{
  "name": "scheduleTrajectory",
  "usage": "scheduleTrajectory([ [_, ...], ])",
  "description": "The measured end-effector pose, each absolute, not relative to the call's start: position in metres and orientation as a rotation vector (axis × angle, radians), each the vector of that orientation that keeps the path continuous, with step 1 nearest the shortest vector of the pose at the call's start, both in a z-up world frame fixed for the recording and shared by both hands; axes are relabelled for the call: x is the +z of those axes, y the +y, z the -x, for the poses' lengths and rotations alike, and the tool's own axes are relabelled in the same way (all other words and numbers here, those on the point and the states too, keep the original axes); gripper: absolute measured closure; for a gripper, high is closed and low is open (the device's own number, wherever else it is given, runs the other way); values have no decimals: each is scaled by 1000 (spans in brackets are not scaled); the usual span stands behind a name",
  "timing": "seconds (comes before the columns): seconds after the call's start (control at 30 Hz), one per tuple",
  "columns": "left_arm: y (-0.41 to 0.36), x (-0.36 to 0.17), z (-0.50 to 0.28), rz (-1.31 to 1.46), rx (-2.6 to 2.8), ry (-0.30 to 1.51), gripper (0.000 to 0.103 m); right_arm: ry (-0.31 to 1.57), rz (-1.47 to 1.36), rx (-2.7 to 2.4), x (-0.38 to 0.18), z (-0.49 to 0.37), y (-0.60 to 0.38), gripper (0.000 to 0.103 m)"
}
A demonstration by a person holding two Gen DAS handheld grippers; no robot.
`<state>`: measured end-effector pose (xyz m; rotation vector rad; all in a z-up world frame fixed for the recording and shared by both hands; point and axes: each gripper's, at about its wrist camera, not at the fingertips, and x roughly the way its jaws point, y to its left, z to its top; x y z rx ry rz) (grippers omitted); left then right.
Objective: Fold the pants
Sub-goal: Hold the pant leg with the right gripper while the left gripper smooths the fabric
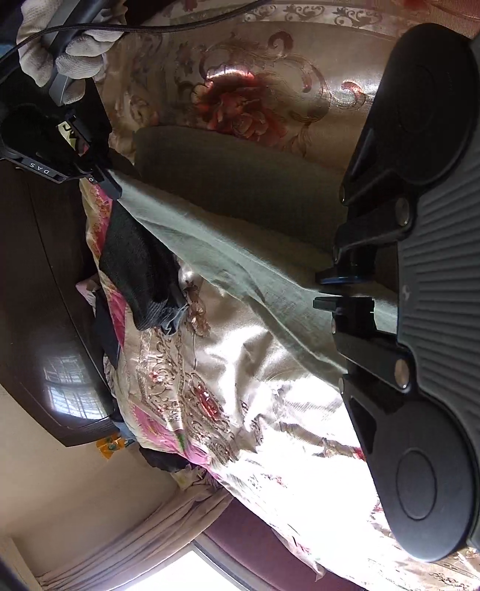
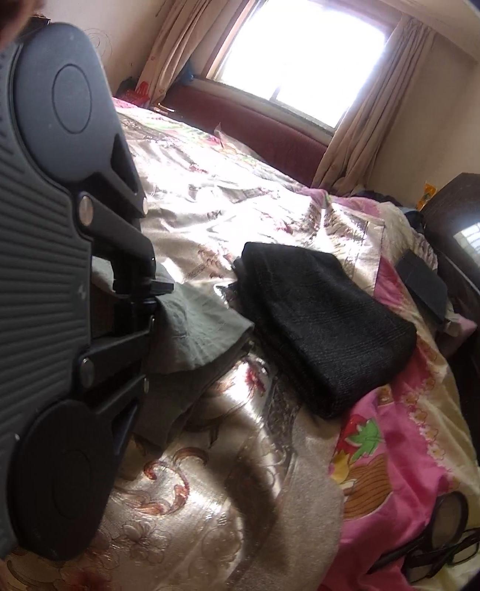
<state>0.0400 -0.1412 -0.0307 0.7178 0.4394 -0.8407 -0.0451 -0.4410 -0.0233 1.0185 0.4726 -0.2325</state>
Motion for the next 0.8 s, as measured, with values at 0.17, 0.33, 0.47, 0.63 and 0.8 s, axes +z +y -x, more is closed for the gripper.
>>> scheduleTrajectory([
  [0.17, -140, -41, -27, -727, -876, 480, 79, 545, -959, -264, -31, 54, -436, 99],
  [0.33, -144, -70, -12, -778, -919, 546, 79, 641, -996, -351, -69, 50, -440, 99],
  [0.47, -131, -57, -14, -706, -939, 579, 77, 672, -962, -326, -62, 50, -441, 94],
  [0.63, -107, -38, -20, -636, -871, 532, 65, 680, -974, -346, -54, 65, -438, 87],
  [0.8, -97, -63, -37, -665, -786, 603, 48, 665, -996, -329, -57, 77, -423, 66],
])
